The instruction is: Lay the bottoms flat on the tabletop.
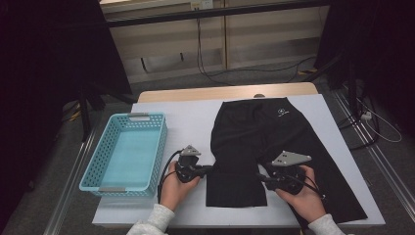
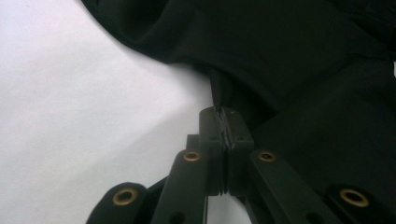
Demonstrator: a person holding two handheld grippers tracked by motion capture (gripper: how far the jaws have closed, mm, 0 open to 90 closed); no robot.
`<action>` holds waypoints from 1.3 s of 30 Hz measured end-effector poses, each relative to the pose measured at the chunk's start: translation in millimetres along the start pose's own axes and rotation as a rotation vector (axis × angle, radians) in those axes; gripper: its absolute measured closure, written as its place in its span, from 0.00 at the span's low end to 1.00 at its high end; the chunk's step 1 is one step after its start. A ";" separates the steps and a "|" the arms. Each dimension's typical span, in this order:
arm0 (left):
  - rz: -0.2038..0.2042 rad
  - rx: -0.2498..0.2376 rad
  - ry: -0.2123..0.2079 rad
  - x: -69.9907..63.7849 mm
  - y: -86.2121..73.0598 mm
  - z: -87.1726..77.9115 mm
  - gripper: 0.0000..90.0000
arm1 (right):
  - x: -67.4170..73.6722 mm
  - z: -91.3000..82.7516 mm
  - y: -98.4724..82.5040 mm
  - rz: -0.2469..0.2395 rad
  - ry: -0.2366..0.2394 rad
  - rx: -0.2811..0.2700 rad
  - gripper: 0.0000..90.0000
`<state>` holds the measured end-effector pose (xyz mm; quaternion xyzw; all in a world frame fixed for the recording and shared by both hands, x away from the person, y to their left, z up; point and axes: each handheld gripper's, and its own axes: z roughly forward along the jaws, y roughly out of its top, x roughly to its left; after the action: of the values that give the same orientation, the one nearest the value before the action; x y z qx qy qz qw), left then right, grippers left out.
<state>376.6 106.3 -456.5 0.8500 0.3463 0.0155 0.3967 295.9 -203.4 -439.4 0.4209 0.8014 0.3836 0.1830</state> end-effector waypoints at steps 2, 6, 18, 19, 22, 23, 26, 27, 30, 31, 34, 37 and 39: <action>-0.009 0.007 -0.008 -1.1 0.4 -1.2 0.99 | 0.0 2.0 1.4 0.012 0.004 -0.001 0.54; -0.026 0.019 -0.035 -4.2 1.0 -9.8 1.00 | 1.6 6.5 4.1 0.000 0.008 0.004 0.56; -0.010 -0.004 -0.046 -12.5 -4.0 -29.8 1.00 | 8.4 19.0 5.4 0.003 0.014 0.049 0.57; -0.011 0.000 -0.050 -12.4 -4.2 -29.2 0.99 | 7.7 21.5 6.1 0.005 0.007 0.053 0.58; -0.011 0.016 -0.050 -12.1 -5.8 -24.8 0.99 | 6.1 28.0 6.9 0.025 0.012 0.082 0.68; -0.016 0.011 -0.050 -12.1 -6.2 -23.6 0.99 | 5.8 30.5 6.0 0.024 0.019 0.098 0.73; -0.018 0.012 -0.056 -11.4 -6.4 -22.2 0.99 | 5.9 31.1 4.7 0.017 0.053 0.091 0.90; -0.021 0.014 -0.060 -11.2 -6.5 -21.9 0.99 | 5.9 30.6 4.8 0.014 0.072 0.095 0.97; -0.030 0.012 -0.054 -10.3 -7.1 -21.3 0.99 | 8.1 28.0 6.3 -0.023 0.078 0.093 1.00; -0.031 0.012 -0.055 -9.7 -7.3 -21.7 0.99 | 8.3 25.2 7.9 -0.029 0.077 0.084 1.00; -0.042 0.006 -0.051 -7.8 -7.8 -22.1 0.99 | 5.6 11.7 11.7 -0.028 0.076 0.041 1.00; -0.054 0.008 -0.061 -7.3 -8.5 -19.6 0.99 | -0.3 0.4 11.1 -0.008 0.066 0.008 1.00; -0.061 0.015 -0.073 -7.8 -8.7 -18.0 0.99 | -4.1 -4.8 9.5 0.002 0.065 -0.001 1.00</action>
<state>360.2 117.4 -448.2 0.8419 0.3576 -0.0301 0.4030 300.4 -205.6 -429.1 0.4087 0.8065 0.3975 0.1565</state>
